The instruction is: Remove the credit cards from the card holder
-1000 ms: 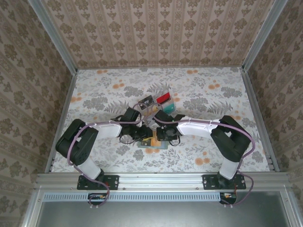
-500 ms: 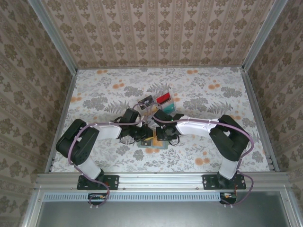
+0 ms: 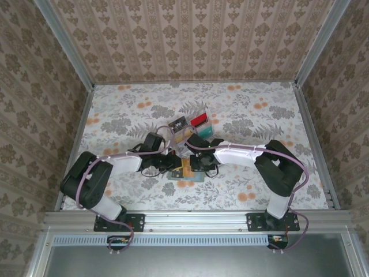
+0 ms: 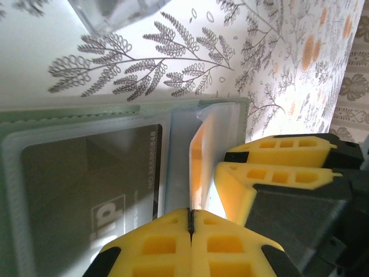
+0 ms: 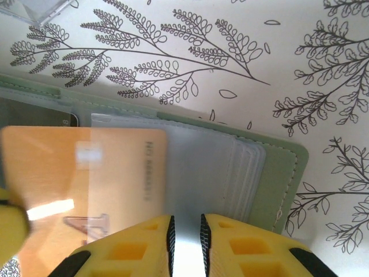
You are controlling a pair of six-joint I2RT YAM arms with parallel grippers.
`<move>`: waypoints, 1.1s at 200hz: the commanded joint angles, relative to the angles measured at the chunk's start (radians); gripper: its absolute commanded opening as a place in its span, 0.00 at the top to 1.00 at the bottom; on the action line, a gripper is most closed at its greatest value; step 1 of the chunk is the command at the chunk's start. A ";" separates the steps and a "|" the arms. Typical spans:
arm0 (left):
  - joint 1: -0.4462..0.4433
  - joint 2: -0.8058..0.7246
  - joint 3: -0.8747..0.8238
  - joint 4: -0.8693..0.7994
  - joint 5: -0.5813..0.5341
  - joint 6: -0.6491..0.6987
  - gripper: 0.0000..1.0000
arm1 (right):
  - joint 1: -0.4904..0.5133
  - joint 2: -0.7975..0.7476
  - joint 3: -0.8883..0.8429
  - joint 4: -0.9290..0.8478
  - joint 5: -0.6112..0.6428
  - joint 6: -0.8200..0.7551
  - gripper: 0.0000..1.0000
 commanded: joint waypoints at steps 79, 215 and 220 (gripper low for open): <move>0.153 -0.247 -0.010 -0.210 0.055 0.162 1.00 | -0.086 -0.148 -0.112 0.277 -0.318 -0.033 0.45; 0.196 -0.353 -0.026 0.138 0.280 -0.067 1.00 | -0.250 -0.177 -0.247 0.893 -0.822 0.284 0.34; 0.198 -0.353 -0.029 0.141 0.281 -0.069 1.00 | -0.251 -0.180 -0.251 0.908 -0.826 0.291 0.37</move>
